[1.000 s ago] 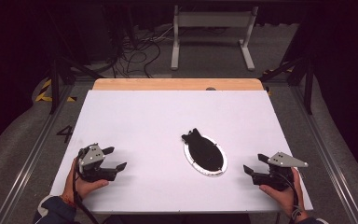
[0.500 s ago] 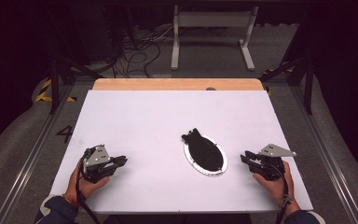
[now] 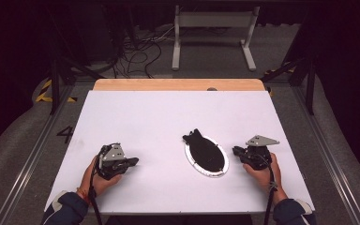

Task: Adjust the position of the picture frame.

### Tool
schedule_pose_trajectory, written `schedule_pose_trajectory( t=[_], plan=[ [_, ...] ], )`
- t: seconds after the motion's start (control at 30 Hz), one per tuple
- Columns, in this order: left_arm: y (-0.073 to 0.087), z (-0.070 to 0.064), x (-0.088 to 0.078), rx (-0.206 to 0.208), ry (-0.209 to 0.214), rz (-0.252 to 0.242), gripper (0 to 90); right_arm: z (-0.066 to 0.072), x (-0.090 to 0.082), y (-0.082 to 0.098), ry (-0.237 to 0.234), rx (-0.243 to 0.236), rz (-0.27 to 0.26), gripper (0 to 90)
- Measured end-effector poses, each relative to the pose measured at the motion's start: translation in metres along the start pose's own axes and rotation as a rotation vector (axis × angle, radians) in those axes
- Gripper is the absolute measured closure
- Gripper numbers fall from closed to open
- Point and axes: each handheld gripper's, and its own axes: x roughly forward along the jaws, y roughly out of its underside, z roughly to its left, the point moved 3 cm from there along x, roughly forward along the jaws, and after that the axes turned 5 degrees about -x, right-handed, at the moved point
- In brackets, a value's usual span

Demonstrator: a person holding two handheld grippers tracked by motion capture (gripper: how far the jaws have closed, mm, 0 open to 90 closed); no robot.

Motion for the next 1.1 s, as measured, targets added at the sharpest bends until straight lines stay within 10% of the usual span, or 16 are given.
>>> schedule_pose_trajectory(
  t=[1.1],
  plan=[
    [-0.032, -0.013, 0.034, 0.059, 0.040, 0.020, 88.0, 0.022, 0.013, -0.012, -0.050, -0.034, 0.045, 90.0]
  ],
)
